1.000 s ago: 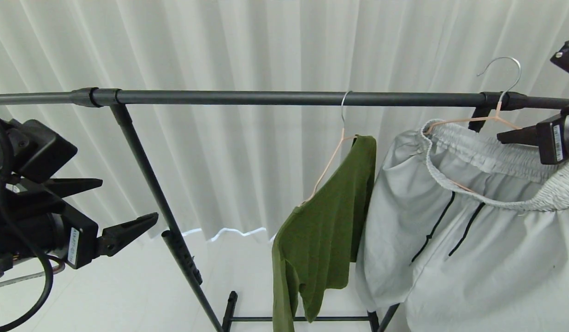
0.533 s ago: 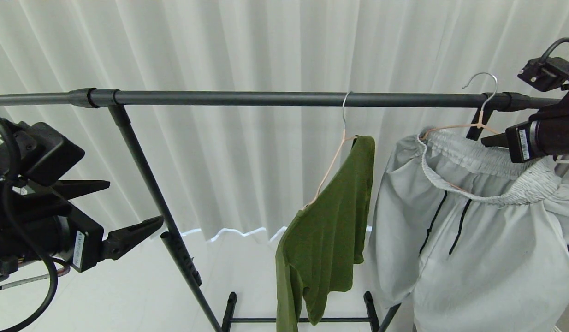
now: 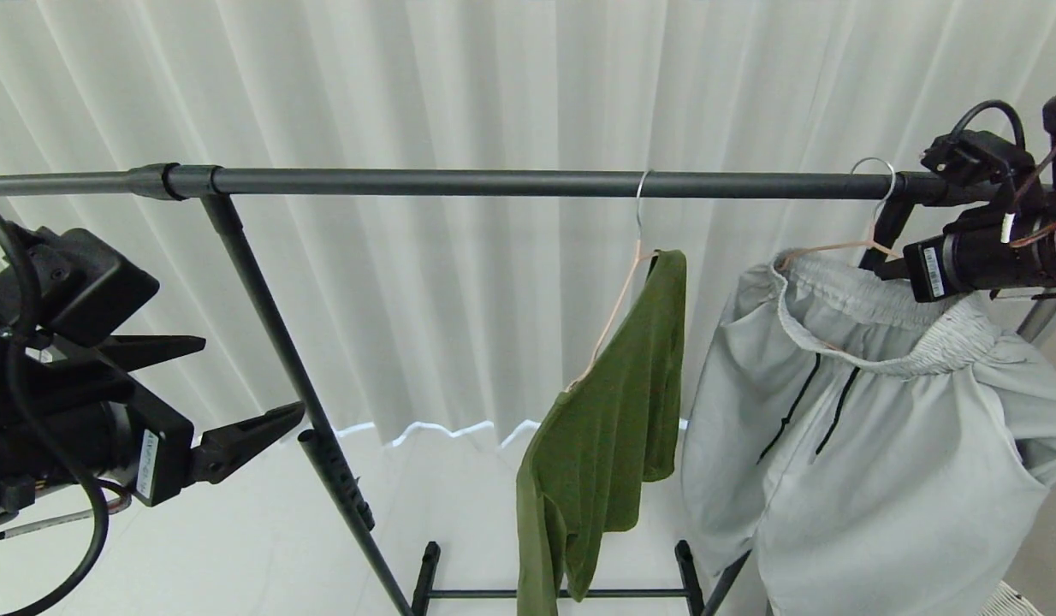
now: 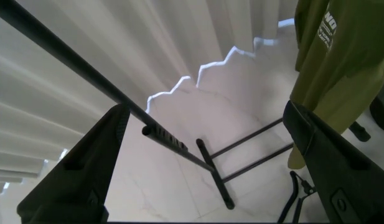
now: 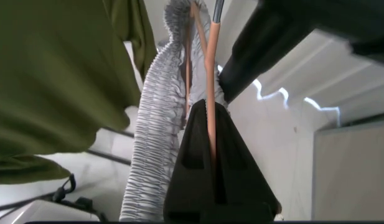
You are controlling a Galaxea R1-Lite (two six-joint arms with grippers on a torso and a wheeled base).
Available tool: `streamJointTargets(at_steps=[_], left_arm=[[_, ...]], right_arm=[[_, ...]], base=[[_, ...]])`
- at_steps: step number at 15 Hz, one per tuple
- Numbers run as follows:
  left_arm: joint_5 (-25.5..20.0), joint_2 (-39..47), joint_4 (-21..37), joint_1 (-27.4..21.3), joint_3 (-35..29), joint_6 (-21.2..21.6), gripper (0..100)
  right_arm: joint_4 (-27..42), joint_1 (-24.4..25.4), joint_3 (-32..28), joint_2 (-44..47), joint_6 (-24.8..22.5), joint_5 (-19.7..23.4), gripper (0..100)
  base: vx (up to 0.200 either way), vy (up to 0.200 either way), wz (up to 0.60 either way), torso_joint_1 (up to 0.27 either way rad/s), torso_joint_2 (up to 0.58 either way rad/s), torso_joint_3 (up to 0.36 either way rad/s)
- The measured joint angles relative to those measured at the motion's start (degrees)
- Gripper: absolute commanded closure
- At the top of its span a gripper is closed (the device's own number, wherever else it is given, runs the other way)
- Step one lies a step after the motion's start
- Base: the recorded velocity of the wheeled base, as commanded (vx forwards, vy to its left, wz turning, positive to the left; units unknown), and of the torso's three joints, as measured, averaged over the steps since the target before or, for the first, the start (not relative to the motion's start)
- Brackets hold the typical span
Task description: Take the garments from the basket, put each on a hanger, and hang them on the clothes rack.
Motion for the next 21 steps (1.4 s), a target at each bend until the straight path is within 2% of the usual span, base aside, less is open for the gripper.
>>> streamJointTargets(at_steps=[1, 6, 8, 10, 12, 17, 21], left_arm=[[0.00, 0.04, 0.00, 0.00, 0.00, 0.00, 0], [0.05, -0.02, -0.62, 0.33, 1.48, -0.11, 0], [0.60, -0.29, -6.51, 1.02, 4.24, -0.02, 0], [3.95, -0.22, -13.49, 1.84, 7.70, 0.04, 0], [7.52, -0.13, -16.88, 2.18, 10.41, -0.07, 0], [9.59, -4.02, -17.68, 4.68, 14.76, -0.18, 0], [16.12, -12.68, -17.21, 9.23, 21.42, -0.46, 0]], right_arm=[[0.00, 0.05, 0.02, 0.13, -0.02, -0.10, 0], [-0.93, 0.33, 2.67, -1.80, 0.11, -2.77, 0], [-3.67, 0.49, 6.53, -5.52, 0.11, -2.86, 0], [-9.85, 0.49, 12.68, -10.75, 0.13, -2.88, 0], [-16.59, 0.38, 19.98, -16.98, 0.13, -3.01, 0], [-20.54, -4.01, 35.52, -33.78, 0.07, -3.19, 0], [-19.81, -10.22, 46.82, -47.03, -0.02, -3.17, 0]], base=[[0.000, 0.000, 0.00, 0.000, 0.00, 0.000], [0.000, 0.000, 0.00, 0.000, 0.00, 0.000], [0.000, 0.000, 0.00, 0.000, 0.00, 0.000], [0.000, 0.000, 0.00, 0.000, 0.00, 0.000], [0.000, 0.000, 0.00, 0.000, 0.00, 0.000], [0.000, 0.000, 0.00, 0.000, 0.00, 0.000], [0.000, 0.000, 0.00, 0.000, 0.00, 0.000]])
